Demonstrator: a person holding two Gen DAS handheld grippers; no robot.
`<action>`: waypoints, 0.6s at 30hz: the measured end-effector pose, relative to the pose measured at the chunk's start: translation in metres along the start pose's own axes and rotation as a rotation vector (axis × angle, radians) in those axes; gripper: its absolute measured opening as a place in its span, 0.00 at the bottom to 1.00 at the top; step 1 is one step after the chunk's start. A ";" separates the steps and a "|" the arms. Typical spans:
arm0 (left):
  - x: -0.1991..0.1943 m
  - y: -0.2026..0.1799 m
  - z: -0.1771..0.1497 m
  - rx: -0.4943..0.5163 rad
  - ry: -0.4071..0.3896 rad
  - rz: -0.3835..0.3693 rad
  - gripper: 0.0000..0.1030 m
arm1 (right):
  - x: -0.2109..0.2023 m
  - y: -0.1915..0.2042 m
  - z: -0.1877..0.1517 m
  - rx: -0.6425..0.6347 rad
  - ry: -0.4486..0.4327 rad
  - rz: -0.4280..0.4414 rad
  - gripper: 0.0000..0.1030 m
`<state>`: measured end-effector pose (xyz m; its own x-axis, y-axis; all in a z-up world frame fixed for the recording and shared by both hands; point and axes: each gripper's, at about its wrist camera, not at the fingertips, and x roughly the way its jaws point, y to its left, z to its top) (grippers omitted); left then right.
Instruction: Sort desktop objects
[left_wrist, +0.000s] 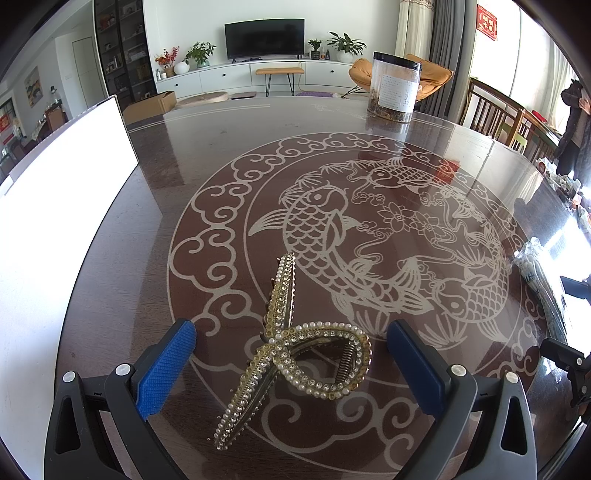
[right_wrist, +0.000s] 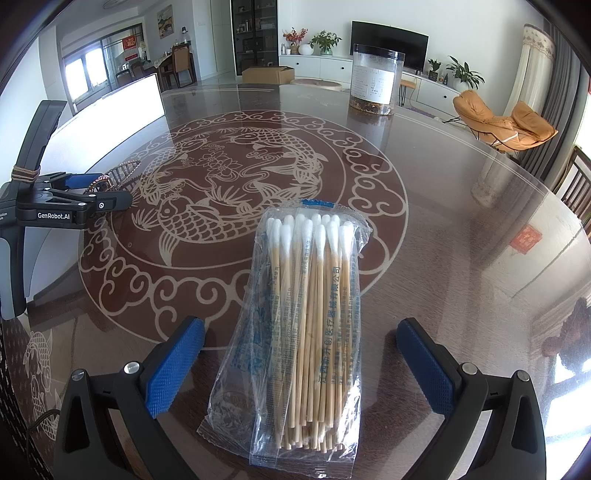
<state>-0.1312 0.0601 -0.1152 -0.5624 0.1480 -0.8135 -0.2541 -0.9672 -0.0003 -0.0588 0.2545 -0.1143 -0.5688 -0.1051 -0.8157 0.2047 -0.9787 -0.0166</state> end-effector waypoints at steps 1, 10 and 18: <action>0.000 0.000 0.000 0.000 0.000 0.000 1.00 | 0.000 0.000 0.000 0.000 0.000 0.000 1.00; 0.000 0.000 0.000 0.001 0.000 0.000 1.00 | 0.000 0.000 0.000 0.000 0.000 0.000 1.00; 0.000 0.000 0.000 0.000 0.000 0.000 1.00 | 0.000 0.000 0.000 0.000 0.000 0.000 1.00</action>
<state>-0.1310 0.0602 -0.1155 -0.5624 0.1479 -0.8135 -0.2544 -0.9671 0.0000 -0.0588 0.2546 -0.1147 -0.5689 -0.1053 -0.8157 0.2049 -0.9786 -0.0166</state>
